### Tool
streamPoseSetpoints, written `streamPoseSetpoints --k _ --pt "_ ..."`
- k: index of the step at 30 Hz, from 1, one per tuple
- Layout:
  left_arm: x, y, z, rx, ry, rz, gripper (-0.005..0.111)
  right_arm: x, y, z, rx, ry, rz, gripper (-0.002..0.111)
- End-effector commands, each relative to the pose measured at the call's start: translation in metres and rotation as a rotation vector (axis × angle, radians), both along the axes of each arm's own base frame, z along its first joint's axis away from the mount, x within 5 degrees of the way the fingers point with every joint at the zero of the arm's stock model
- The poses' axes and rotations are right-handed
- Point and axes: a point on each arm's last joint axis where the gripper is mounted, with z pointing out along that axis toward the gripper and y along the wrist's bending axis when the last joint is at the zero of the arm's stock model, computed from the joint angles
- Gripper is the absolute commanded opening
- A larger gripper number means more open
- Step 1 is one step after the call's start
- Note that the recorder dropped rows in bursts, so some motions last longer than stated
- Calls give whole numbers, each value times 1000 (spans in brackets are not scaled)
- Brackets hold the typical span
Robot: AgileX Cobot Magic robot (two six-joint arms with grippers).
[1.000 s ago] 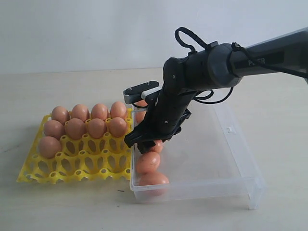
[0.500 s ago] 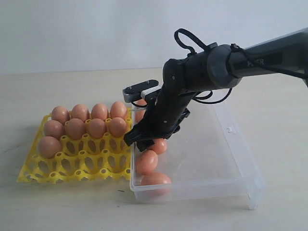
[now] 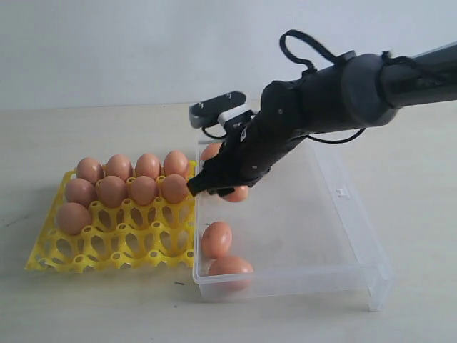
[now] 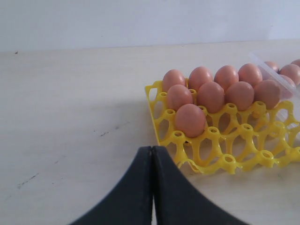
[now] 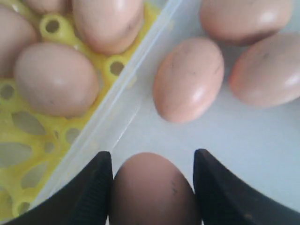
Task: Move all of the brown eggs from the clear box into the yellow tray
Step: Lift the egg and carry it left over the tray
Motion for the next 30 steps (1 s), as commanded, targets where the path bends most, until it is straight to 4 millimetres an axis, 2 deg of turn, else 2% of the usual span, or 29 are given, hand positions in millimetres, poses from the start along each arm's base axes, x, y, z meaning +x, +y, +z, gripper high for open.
streamPoseSetpoints --k 1,3,5,8,13,20,24,30 --pt "0 0 2 -2 -19 3 0 -20 -19 54 208 -247 -113 0" --pt "0 0 2 -2 -19 3 0 -30 -29 66 359 -346 -233 0" --pt "0 0 2 -2 -19 3 0 -43 -25 71 463 -401 -267 0" --pt "0 0 2 -2 -19 3 0 -61 -2 73 536 -412 -184 0" --pt "0 0 2 -2 -19 3 0 -89 42 60 590 -457 68 0" --pt "0 0 2 -2 -19 3 0 -78 79 49 651 -415 216 0" --pt "0 0 2 -2 -19 3 0 -68 98 46 701 -362 234 0" --pt "0 0 2 -2 -19 3 0 -58 109 25 709 -293 194 0"
